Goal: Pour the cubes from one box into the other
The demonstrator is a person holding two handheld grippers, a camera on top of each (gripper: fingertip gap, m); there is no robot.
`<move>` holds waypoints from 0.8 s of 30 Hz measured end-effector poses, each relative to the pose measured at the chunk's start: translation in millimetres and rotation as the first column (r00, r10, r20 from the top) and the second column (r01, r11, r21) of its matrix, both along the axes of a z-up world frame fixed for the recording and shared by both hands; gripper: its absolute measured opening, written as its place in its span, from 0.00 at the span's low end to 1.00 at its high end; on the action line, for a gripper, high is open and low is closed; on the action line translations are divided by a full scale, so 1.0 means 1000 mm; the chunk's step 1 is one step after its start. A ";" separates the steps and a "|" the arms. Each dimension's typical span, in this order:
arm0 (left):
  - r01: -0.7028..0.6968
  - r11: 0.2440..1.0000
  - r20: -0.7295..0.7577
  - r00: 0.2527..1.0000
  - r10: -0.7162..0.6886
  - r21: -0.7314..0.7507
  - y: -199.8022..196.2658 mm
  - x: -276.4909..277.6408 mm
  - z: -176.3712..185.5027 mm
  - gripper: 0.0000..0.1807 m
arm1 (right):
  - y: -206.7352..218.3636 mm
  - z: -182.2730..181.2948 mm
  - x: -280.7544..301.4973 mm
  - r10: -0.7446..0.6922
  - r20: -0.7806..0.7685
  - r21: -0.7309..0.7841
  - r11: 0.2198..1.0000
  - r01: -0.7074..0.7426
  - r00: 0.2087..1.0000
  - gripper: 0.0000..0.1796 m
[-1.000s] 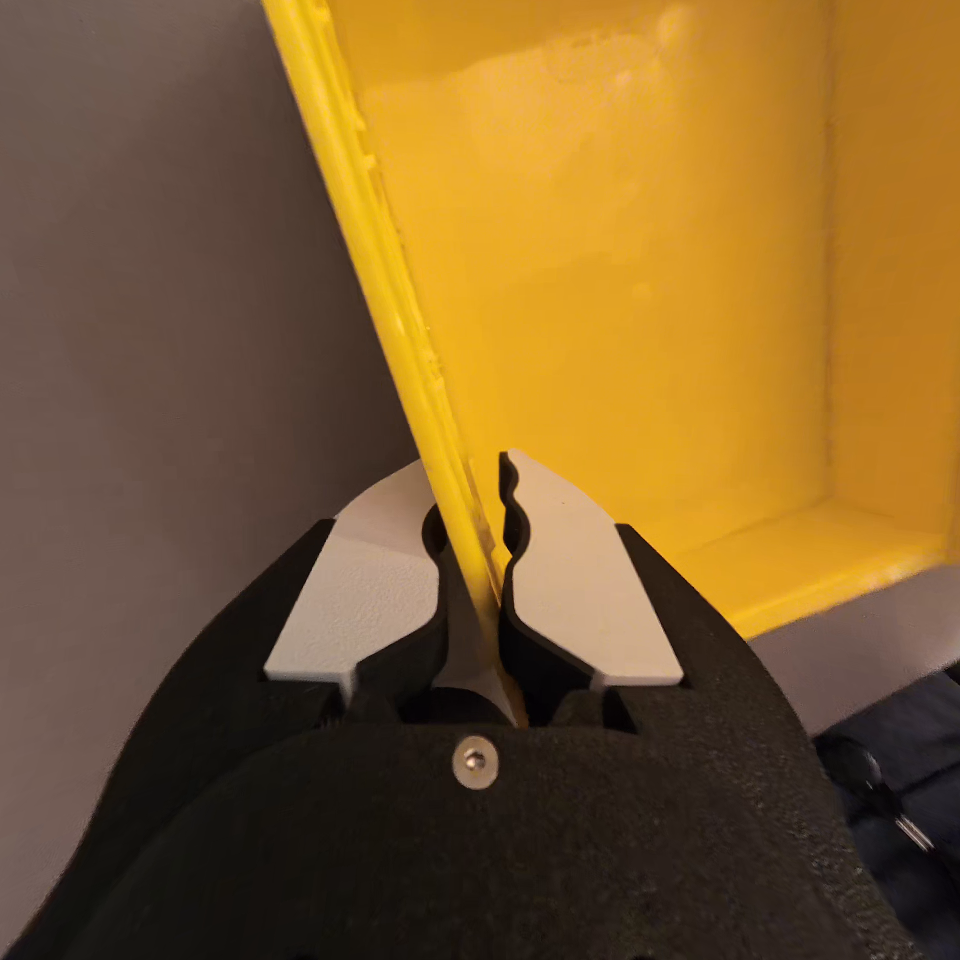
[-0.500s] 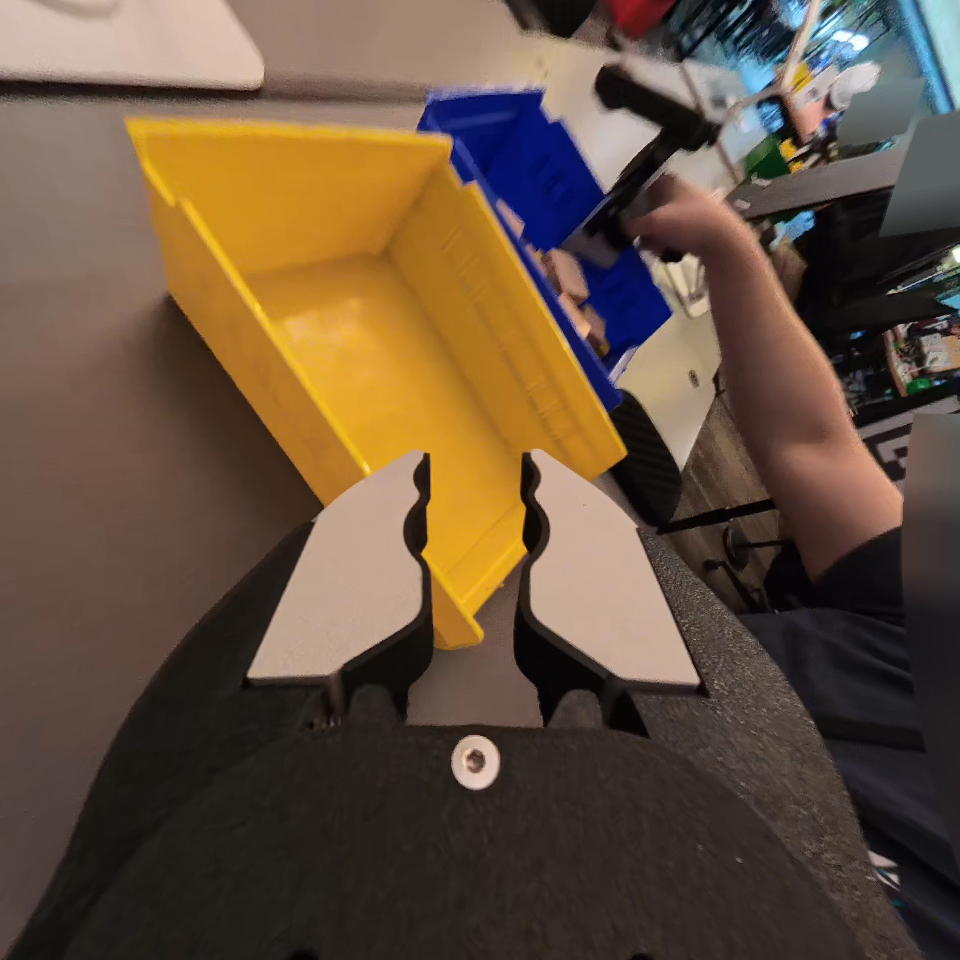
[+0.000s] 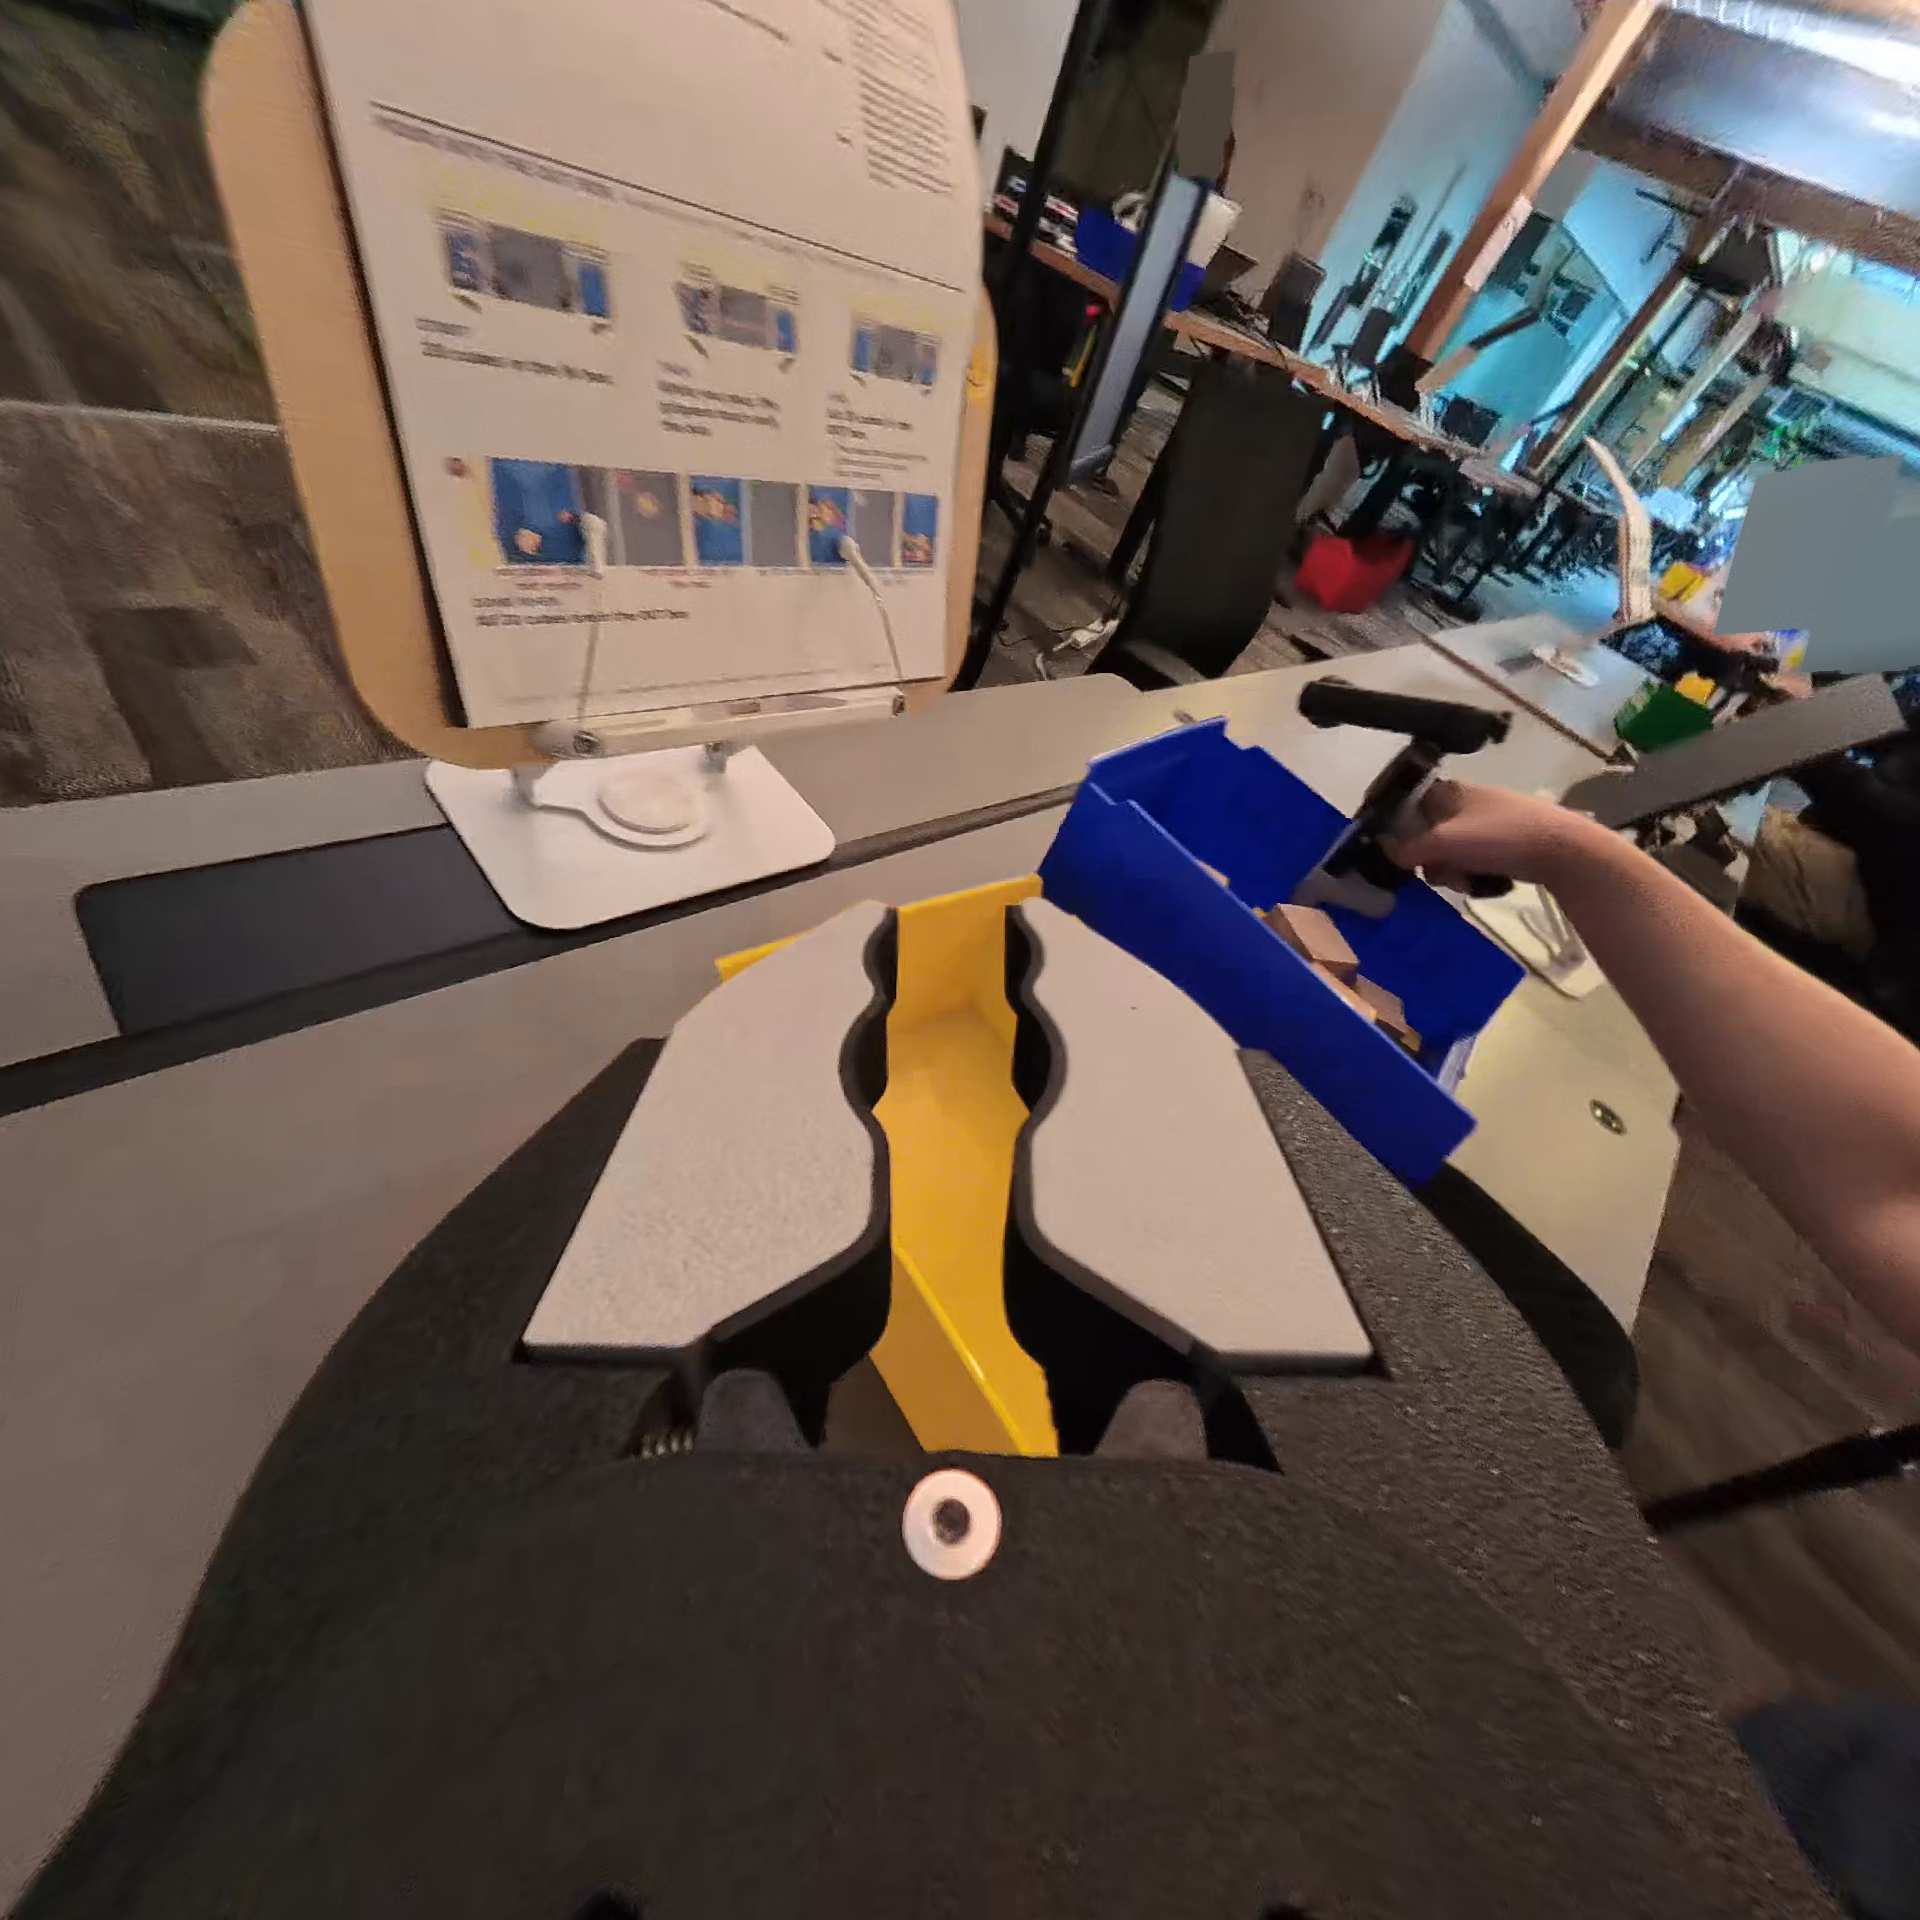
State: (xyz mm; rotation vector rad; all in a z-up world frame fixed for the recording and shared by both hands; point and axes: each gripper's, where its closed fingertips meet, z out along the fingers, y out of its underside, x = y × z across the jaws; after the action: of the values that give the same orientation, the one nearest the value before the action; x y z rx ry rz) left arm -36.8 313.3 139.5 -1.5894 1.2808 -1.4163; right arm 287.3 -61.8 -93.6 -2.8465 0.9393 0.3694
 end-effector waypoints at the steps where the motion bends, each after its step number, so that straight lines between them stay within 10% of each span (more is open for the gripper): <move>1: -0.012 1.000 0.002 1.000 0.012 -0.025 0.009 -0.002 0.002 0.12 | -0.001 0.009 0.000 0.001 0.001 -0.007 1.000 -0.001 1.000 0.03; 10: -0.163 0.983 0.163 0.971 0.174 -0.080 0.036 -0.041 0.035 0.17 | 0.062 0.097 -0.023 0.125 0.069 -0.073 0.990 -0.120 0.990 0.03; 24: -0.158 0.987 0.244 0.958 0.147 0.024 -0.003 -0.069 0.062 0.17 | 0.354 0.095 -0.214 0.599 -0.017 -0.036 0.800 -0.599 0.801 0.03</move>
State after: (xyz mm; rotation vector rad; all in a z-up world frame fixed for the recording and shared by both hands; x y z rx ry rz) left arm -106.1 310.5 201.4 -1.4048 1.0177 -1.4249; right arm 73.0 292.7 1.6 -3.1145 0.0006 0.4121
